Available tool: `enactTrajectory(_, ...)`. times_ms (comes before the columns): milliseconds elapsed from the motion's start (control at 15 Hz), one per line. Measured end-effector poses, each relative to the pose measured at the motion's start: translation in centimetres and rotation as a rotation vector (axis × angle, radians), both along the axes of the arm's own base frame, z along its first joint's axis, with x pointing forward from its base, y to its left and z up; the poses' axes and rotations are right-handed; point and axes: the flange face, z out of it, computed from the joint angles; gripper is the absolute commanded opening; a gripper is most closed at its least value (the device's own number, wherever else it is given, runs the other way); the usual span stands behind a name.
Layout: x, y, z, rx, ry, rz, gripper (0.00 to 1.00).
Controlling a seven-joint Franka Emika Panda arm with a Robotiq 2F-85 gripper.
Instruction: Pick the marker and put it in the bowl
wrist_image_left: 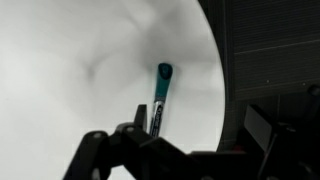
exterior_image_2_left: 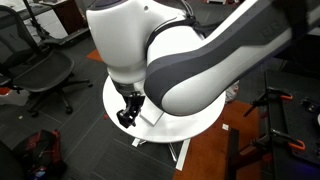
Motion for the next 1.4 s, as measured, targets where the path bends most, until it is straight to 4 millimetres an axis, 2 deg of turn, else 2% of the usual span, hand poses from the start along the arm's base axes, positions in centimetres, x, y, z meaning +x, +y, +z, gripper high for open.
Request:
enactTrajectory(733, 2.4, -1.8, -4.7, 0.022, 0.036, -0.071, 1.0)
enactTrajectory(1400, 4.5, -4.0, -6.4, 0.033, 0.032, -0.153, 1.0)
